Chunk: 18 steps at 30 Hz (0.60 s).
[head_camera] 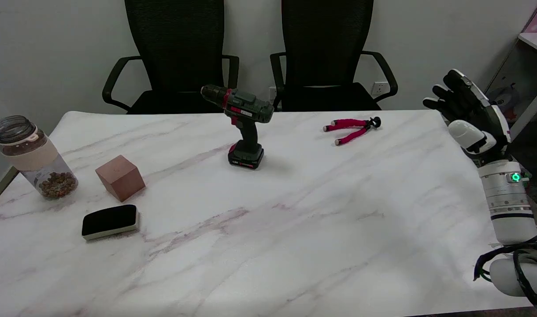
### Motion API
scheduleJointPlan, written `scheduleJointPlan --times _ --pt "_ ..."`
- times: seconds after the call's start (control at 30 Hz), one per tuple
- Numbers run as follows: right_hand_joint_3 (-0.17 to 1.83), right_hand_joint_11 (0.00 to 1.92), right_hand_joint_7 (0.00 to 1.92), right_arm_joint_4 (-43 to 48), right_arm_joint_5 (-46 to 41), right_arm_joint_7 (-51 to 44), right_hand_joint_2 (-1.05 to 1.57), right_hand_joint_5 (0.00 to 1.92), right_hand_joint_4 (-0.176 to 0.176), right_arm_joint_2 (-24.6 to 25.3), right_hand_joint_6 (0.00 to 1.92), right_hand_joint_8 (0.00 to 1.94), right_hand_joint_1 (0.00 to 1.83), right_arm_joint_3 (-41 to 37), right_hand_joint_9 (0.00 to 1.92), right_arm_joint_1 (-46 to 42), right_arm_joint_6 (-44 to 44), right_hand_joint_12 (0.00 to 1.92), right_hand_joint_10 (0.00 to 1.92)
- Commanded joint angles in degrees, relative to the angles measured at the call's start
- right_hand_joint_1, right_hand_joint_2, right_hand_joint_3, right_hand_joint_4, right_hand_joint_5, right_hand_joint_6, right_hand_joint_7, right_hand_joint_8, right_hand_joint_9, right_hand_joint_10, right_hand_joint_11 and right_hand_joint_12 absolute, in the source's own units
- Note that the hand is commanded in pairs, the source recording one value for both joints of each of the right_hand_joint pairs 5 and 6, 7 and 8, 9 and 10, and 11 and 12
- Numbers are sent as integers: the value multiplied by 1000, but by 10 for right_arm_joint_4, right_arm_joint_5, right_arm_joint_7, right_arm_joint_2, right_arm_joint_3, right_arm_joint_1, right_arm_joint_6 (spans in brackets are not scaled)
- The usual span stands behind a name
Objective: Pick up the power screwdriver.
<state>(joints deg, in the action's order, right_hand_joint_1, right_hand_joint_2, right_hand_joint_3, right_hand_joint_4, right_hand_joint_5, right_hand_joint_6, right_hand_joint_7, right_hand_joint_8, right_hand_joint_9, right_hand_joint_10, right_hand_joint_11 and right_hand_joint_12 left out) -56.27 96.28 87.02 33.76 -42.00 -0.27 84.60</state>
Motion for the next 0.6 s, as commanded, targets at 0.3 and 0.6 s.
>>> scheduleJointPlan --times 0.3,0.6 --pt "687 593 274 10 41 -7 -104 274 -28 2 274 274 922 2 427 32 -96 593 427" --pt "633 528 221 -3 153 -7 -268 221 2 71 221 221 898 11 391 107 -192 528 391"
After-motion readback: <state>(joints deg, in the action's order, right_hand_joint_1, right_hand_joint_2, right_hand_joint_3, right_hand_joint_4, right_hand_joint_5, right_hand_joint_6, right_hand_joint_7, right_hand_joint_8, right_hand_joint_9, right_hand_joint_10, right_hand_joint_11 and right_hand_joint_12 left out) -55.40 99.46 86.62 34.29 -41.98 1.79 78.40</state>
